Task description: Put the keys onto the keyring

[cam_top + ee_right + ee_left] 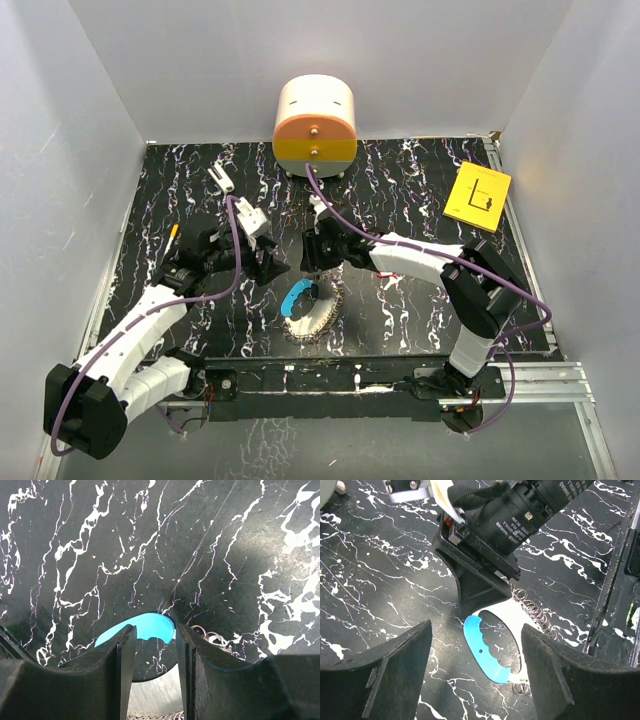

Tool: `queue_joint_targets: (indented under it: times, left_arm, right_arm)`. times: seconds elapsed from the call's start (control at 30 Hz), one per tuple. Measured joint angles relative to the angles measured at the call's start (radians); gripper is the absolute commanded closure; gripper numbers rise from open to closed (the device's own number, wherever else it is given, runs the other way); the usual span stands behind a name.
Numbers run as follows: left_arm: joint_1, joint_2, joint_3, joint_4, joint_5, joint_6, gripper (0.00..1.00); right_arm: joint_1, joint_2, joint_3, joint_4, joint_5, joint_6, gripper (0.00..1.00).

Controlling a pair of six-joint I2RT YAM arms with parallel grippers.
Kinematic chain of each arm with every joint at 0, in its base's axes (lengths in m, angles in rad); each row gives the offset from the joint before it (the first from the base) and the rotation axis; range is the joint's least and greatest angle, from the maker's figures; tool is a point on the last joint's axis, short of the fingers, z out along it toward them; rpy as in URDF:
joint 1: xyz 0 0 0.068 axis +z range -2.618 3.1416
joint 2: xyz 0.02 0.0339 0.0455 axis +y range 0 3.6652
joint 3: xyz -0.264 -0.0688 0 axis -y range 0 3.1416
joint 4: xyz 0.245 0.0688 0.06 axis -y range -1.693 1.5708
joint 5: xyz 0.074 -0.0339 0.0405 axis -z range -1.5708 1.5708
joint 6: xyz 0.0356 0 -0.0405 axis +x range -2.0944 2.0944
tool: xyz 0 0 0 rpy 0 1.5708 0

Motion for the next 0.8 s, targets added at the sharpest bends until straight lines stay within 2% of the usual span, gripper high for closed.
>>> queue_joint_targets:
  times: [0.8]
  left_arm:
    - [0.002,-0.029,-0.085,0.075,-0.049,-0.043,0.28]
  right_arm:
    - [-0.034,0.011,-0.049,-0.057,0.005,0.064,0.59]
